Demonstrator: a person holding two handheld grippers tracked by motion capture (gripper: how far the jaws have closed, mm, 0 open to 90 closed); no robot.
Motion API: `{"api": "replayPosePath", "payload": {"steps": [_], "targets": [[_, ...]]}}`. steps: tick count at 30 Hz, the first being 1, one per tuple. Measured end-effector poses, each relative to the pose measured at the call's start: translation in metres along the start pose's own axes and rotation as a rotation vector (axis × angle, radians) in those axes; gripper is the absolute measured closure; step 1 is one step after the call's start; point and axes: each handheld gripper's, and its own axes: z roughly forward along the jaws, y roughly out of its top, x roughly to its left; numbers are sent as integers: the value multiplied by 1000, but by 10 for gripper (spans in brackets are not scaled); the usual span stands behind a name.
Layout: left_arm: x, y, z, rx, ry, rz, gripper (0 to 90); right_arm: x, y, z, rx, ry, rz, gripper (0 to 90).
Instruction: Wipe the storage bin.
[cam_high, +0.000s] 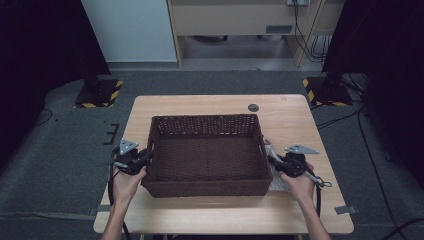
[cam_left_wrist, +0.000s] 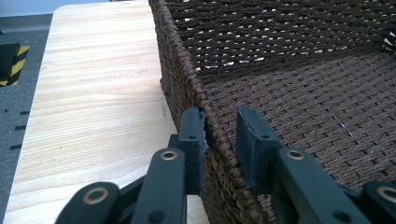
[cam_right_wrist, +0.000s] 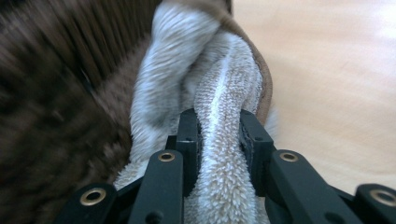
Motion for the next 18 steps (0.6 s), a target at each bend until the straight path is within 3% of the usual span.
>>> {"api": "replayPosePath", "payload": {"steps": [4, 8, 10, 14, 18], "targets": [[0, 2, 2, 3, 7, 9, 717, -3, 16, -31, -134, 31, 26, 739], [1, 3, 4, 3, 4, 11, 717, 5, 27, -57, -211, 89, 18, 739], [0, 4, 4, 4, 4, 11, 716, 12, 27, -60, -205, 130, 19, 739], [1, 3, 4, -4, -5, 5, 714, 22, 14, -48, -152, 132, -8, 740], [2, 2, 4, -5, -9, 5, 712, 18, 5, -43, -156, 137, 39, 741]]}}
